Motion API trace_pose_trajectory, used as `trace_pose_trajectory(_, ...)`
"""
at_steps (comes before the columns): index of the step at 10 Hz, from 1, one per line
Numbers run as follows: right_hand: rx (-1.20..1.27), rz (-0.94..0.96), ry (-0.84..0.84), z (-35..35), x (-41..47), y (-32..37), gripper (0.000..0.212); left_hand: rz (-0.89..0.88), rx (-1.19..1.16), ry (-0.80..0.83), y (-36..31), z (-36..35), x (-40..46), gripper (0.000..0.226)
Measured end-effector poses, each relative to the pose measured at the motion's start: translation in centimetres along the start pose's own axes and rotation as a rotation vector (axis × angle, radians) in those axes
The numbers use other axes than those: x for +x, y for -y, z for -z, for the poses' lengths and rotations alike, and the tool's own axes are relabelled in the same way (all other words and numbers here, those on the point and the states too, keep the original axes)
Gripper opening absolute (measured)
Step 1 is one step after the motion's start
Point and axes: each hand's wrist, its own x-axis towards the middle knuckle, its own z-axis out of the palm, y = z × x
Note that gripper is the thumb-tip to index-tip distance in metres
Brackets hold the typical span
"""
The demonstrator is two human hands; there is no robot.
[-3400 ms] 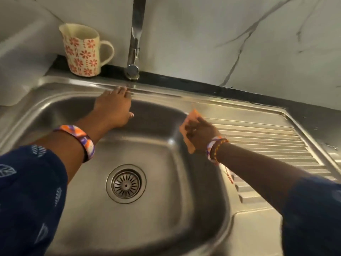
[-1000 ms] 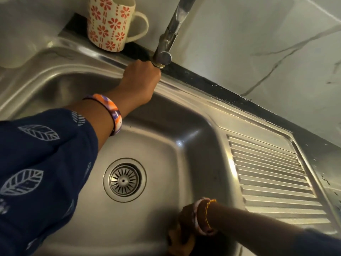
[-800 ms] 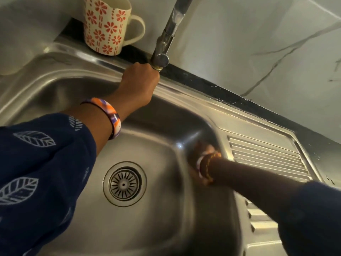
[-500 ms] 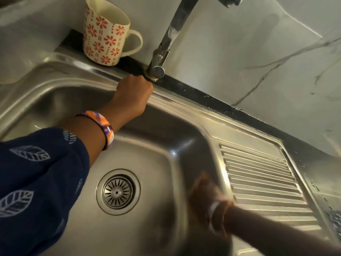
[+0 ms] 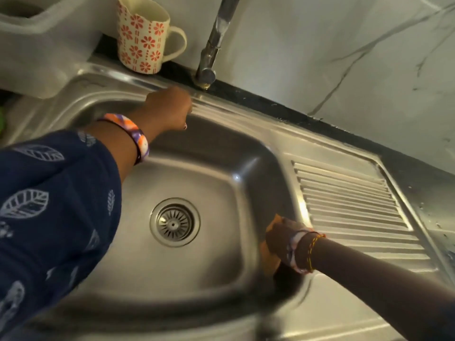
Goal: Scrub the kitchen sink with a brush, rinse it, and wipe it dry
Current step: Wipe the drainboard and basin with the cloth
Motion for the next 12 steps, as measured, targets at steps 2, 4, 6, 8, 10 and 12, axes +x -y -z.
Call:
trace_pose_trajectory(2,0.515,0.166,0.253,2.1,-4.0,2.4,0.035,-0.015,-0.110,0.105,2.4,1.1,-7.2,0.074)
trace_pose_trajectory(4,0.708,0.700,0.063,8.6,-1.6,8.5,0.009,0.304,-0.053,0.093,3.4,2.2,-16.4,0.059)
trace_pose_trajectory(6,1.147,0.766,-0.082,12.1,-0.8,14.8,0.041,0.606,-0.046,-0.014,1.9,2.2,-23.1,0.053)
trace_pose_trajectory(8,0.750,0.852,-0.037,7.1,-1.3,7.0,0.019,0.718,-0.024,-0.012,-0.6,-0.8,-27.2,0.054)
trace_pose_trajectory(10,0.785,0.822,0.151,3.2,-1.0,2.1,0.017,0.864,-0.008,-0.103,-2.1,-2.0,-29.3,0.049)
trace_pose_trajectory(12,0.978,1.012,-0.181,9.8,-1.3,8.5,0.024,0.935,0.027,-0.116,-1.7,-1.9,-28.9,0.055)
